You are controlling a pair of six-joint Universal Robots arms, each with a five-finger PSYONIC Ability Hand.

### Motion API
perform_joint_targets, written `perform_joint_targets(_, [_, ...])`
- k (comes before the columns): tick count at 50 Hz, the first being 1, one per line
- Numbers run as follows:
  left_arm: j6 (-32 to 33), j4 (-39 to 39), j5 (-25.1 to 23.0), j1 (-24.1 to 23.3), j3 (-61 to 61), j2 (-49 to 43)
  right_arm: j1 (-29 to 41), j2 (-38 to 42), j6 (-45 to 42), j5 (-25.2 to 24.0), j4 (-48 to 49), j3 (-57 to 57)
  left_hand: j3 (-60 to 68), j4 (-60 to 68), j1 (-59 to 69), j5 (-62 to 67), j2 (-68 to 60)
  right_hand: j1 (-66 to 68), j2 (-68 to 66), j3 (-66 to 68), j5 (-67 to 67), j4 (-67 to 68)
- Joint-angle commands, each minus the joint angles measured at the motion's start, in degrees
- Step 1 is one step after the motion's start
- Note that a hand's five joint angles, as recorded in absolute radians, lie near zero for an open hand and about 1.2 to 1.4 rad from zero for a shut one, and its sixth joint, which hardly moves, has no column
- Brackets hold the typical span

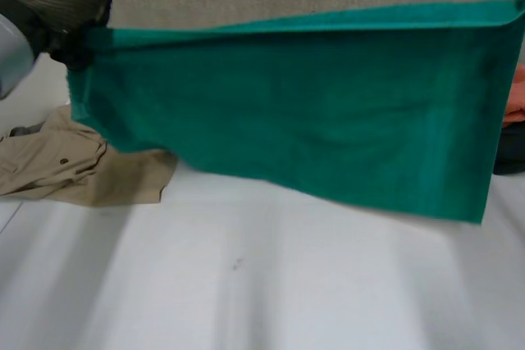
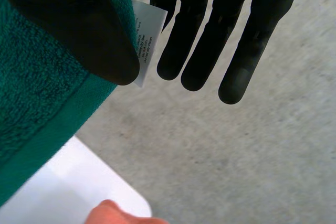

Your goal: Fold the laundry.

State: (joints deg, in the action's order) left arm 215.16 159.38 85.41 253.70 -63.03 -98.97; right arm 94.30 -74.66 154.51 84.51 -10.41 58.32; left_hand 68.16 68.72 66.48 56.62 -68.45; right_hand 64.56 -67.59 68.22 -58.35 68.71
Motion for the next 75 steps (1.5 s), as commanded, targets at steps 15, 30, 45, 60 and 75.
perform_joint_targets(15, [-6.4, 10.3, 4.1, -2.6, 52.5, -31.1, 6.1, 22.5, 24.2, 15.8, 24.0, -27.4, 11.8, 11.3, 13.5, 13.4, -11.6, 15.4, -12.4, 11.8, -11.6, 11.3])
perform_joint_targets(30, [-9.8, 11.6, 1.6, -0.7, 24.8, -23.1, 5.3, 18.5, 25.0, 7.9, 16.7, -16.9, 11.8, 11.3, 13.5, 13.4, -11.6, 15.4, -12.4, 11.8, -11.6, 11.3])
perform_joint_targets(45, [5.3, 24.7, -4.6, 1.5, -10.1, -28.2, 3.0, 20.5, 16.2, 0.3, 12.8, 9.0, 11.8, 11.3, 13.5, 13.4, -11.6, 15.4, -12.4, 11.8, -11.6, 11.3])
perform_joint_targets(60, [9.4, 38.5, -2.2, 2.7, -14.1, -33.5, 2.8, 20.2, 14.8, -0.2, 16.3, 12.3, -28.2, -28.7, -26.5, -26.6, 28.4, 15.4, -12.4, 11.8, -11.6, 11.3])
perform_joint_targets(75, [8.8, 35.9, 2.1, 4.9, -17.0, -30.1, 2.3, 20.2, 13.8, -0.3, 16.3, 12.5, -31.5, -32.1, -29.9, -30.0, 31.8, 15.4, -12.4, 11.8, -11.6, 11.3])
